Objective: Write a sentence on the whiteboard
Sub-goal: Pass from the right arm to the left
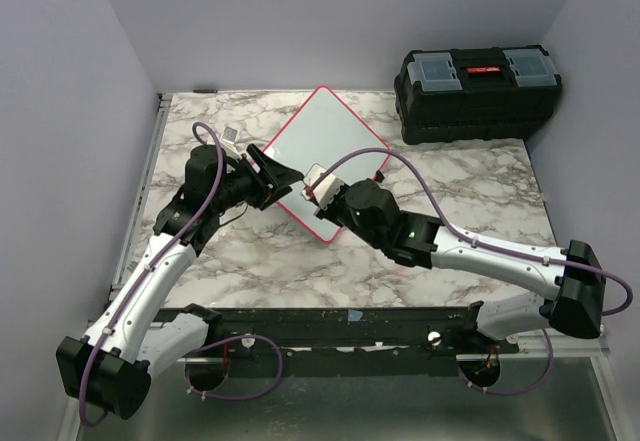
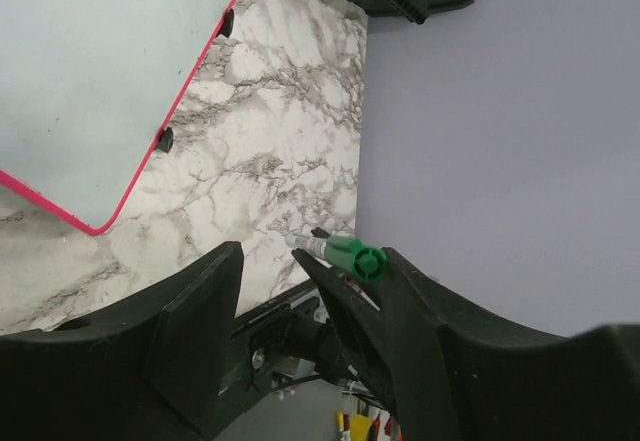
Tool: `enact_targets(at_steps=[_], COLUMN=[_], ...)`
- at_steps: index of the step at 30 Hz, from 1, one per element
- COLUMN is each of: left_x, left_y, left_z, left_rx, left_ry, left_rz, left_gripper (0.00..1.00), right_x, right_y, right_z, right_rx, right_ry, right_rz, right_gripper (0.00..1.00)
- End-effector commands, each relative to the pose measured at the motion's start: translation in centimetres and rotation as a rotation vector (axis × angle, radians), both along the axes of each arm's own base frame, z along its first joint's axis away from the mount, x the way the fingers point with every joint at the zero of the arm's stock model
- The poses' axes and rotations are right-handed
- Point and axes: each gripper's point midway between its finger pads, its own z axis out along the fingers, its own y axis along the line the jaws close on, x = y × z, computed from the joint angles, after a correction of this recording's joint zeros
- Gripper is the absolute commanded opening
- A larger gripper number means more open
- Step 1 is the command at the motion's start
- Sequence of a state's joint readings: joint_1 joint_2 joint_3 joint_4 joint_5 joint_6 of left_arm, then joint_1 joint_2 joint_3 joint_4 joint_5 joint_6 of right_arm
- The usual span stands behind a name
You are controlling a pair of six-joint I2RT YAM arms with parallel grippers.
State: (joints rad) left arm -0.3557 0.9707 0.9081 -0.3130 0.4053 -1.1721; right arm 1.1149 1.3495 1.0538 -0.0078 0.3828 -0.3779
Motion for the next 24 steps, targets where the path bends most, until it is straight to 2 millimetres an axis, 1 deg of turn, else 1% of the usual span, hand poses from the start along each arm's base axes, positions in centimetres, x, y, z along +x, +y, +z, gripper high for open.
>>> enact_targets(at_steps=[1, 5, 7, 18, 24], left_x=[0.8, 0.9, 1.0, 0.8, 0.8], left_y=[-0.3, -0.2, -0.1, 0.0, -0.3], left_z=[1.1, 1.1, 1.0, 0.0, -0.1], left_rx=[-0.004, 0.001, 0.01, 0.038, 0.025], left_ry=[-0.035, -0.042, -0.044, -0.025, -0.032], left_rz=[0.013, 0.019, 0.022, 0.018, 0.0], left_gripper=[0.58, 0.58, 0.56, 0.26, 0.0], right_x=[0.1, -0.1, -0.2, -0.6, -0.6], right_y=[0.6, 1.0, 1.1, 1.7, 1.7], right_z=[0.7, 0.5, 0.5, 0.4, 0.1], right_rx=[-0.028, -0.045, -0.049, -0.073, -0.077], right_ry=[-0.047, -0.056, -0.061, -0.08, -0.085], right_rz=[-0.019, -0.016, -0.012, -0.009, -0.016], right_gripper=[0.01, 0.01, 0.01, 0.01, 0.01])
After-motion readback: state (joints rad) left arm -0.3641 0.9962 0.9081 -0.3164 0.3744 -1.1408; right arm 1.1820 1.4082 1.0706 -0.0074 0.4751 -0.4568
